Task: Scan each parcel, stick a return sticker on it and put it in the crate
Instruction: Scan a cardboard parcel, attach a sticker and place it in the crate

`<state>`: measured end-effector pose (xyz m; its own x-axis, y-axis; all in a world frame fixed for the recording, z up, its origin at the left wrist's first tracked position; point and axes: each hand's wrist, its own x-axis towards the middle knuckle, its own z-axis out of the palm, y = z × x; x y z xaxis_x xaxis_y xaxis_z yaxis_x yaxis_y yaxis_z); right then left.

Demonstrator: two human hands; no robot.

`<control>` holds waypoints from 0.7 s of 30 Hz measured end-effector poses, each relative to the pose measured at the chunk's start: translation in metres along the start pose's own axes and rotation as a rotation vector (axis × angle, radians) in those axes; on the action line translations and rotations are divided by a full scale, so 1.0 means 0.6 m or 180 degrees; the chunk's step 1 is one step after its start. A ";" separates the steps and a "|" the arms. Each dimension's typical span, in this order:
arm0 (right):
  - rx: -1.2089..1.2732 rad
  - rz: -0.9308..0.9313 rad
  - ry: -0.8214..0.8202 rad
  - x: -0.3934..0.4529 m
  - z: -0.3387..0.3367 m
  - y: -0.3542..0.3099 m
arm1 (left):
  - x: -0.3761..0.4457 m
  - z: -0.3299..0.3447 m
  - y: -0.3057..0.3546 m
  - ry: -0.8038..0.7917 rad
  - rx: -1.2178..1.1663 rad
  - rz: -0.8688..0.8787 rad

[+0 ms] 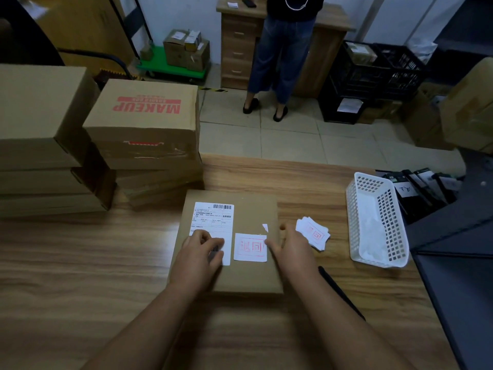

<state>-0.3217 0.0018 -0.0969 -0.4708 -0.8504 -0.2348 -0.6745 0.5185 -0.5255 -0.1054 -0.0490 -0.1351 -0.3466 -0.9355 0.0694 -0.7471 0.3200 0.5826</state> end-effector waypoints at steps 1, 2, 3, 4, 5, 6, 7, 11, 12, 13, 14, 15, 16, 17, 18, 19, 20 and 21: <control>-0.0096 -0.0310 0.0021 -0.005 0.007 0.007 | -0.001 0.002 0.001 0.0024 0.0007 0.0007; -0.0255 -0.0605 0.0007 -0.010 0.016 0.013 | -0.002 0.004 0.002 0.0042 0.0005 0.0001; -0.0427 -0.0804 -0.0007 -0.016 0.025 0.018 | -0.003 0.006 0.002 0.0052 -0.0001 0.0004; -0.0538 -0.0885 0.0015 -0.021 0.033 0.024 | -0.005 0.006 0.003 0.0043 0.0003 0.0012; -0.0560 -0.0918 0.0077 -0.025 0.039 0.031 | -0.006 0.007 0.002 0.0023 0.0016 0.0030; -0.0508 -0.0942 0.0148 -0.027 0.044 0.039 | -0.008 0.008 -0.001 -0.0012 0.0025 0.0039; -0.0435 -0.0962 0.0225 -0.028 0.047 0.046 | -0.010 0.007 -0.003 -0.0048 0.0029 0.0041; -0.0535 -0.0959 0.0382 -0.029 0.049 0.044 | -0.031 0.005 -0.007 -0.0146 0.0057 0.0053; -0.0644 -0.1003 0.0365 -0.032 0.053 0.036 | -0.039 0.005 -0.006 -0.0127 0.0078 0.0086; -0.0781 -0.1123 0.0334 -0.037 0.057 0.026 | -0.047 0.005 -0.004 -0.0096 0.0089 0.0107; -0.0929 -0.1303 0.0277 -0.043 0.062 0.016 | -0.055 0.004 -0.002 -0.0061 0.0094 0.0122; -0.1029 -0.1492 0.0219 -0.049 0.069 0.008 | -0.063 0.005 -0.001 -0.0032 0.0114 0.0143; -0.1056 -0.1637 0.0140 -0.054 0.077 0.004 | -0.069 0.005 0.000 -0.0030 0.0153 0.0163; -0.1043 -0.1746 0.0062 -0.058 0.082 0.003 | -0.075 0.004 0.000 -0.0027 0.0202 0.0183; -0.1005 -0.1812 0.0002 -0.061 0.084 0.007 | -0.080 0.003 -0.002 -0.0034 0.0235 0.0177; -0.0936 -0.1879 -0.0063 -0.064 0.082 0.015 | -0.084 0.002 -0.004 -0.0044 0.0248 0.0162; -0.0812 -0.1966 -0.0080 -0.065 0.078 0.028 | -0.088 0.000 -0.005 -0.0073 0.0245 0.0130; -0.0640 -0.2055 -0.0051 -0.066 0.074 0.045 | -0.093 -0.002 -0.005 -0.0094 0.0239 0.0084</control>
<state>-0.2962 0.0454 -0.1384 0.0695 -0.9956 0.0623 -0.9111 -0.0888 -0.4025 -0.0831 0.0019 -0.1400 -0.3824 -0.9221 0.0592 -0.7775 0.3558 0.5185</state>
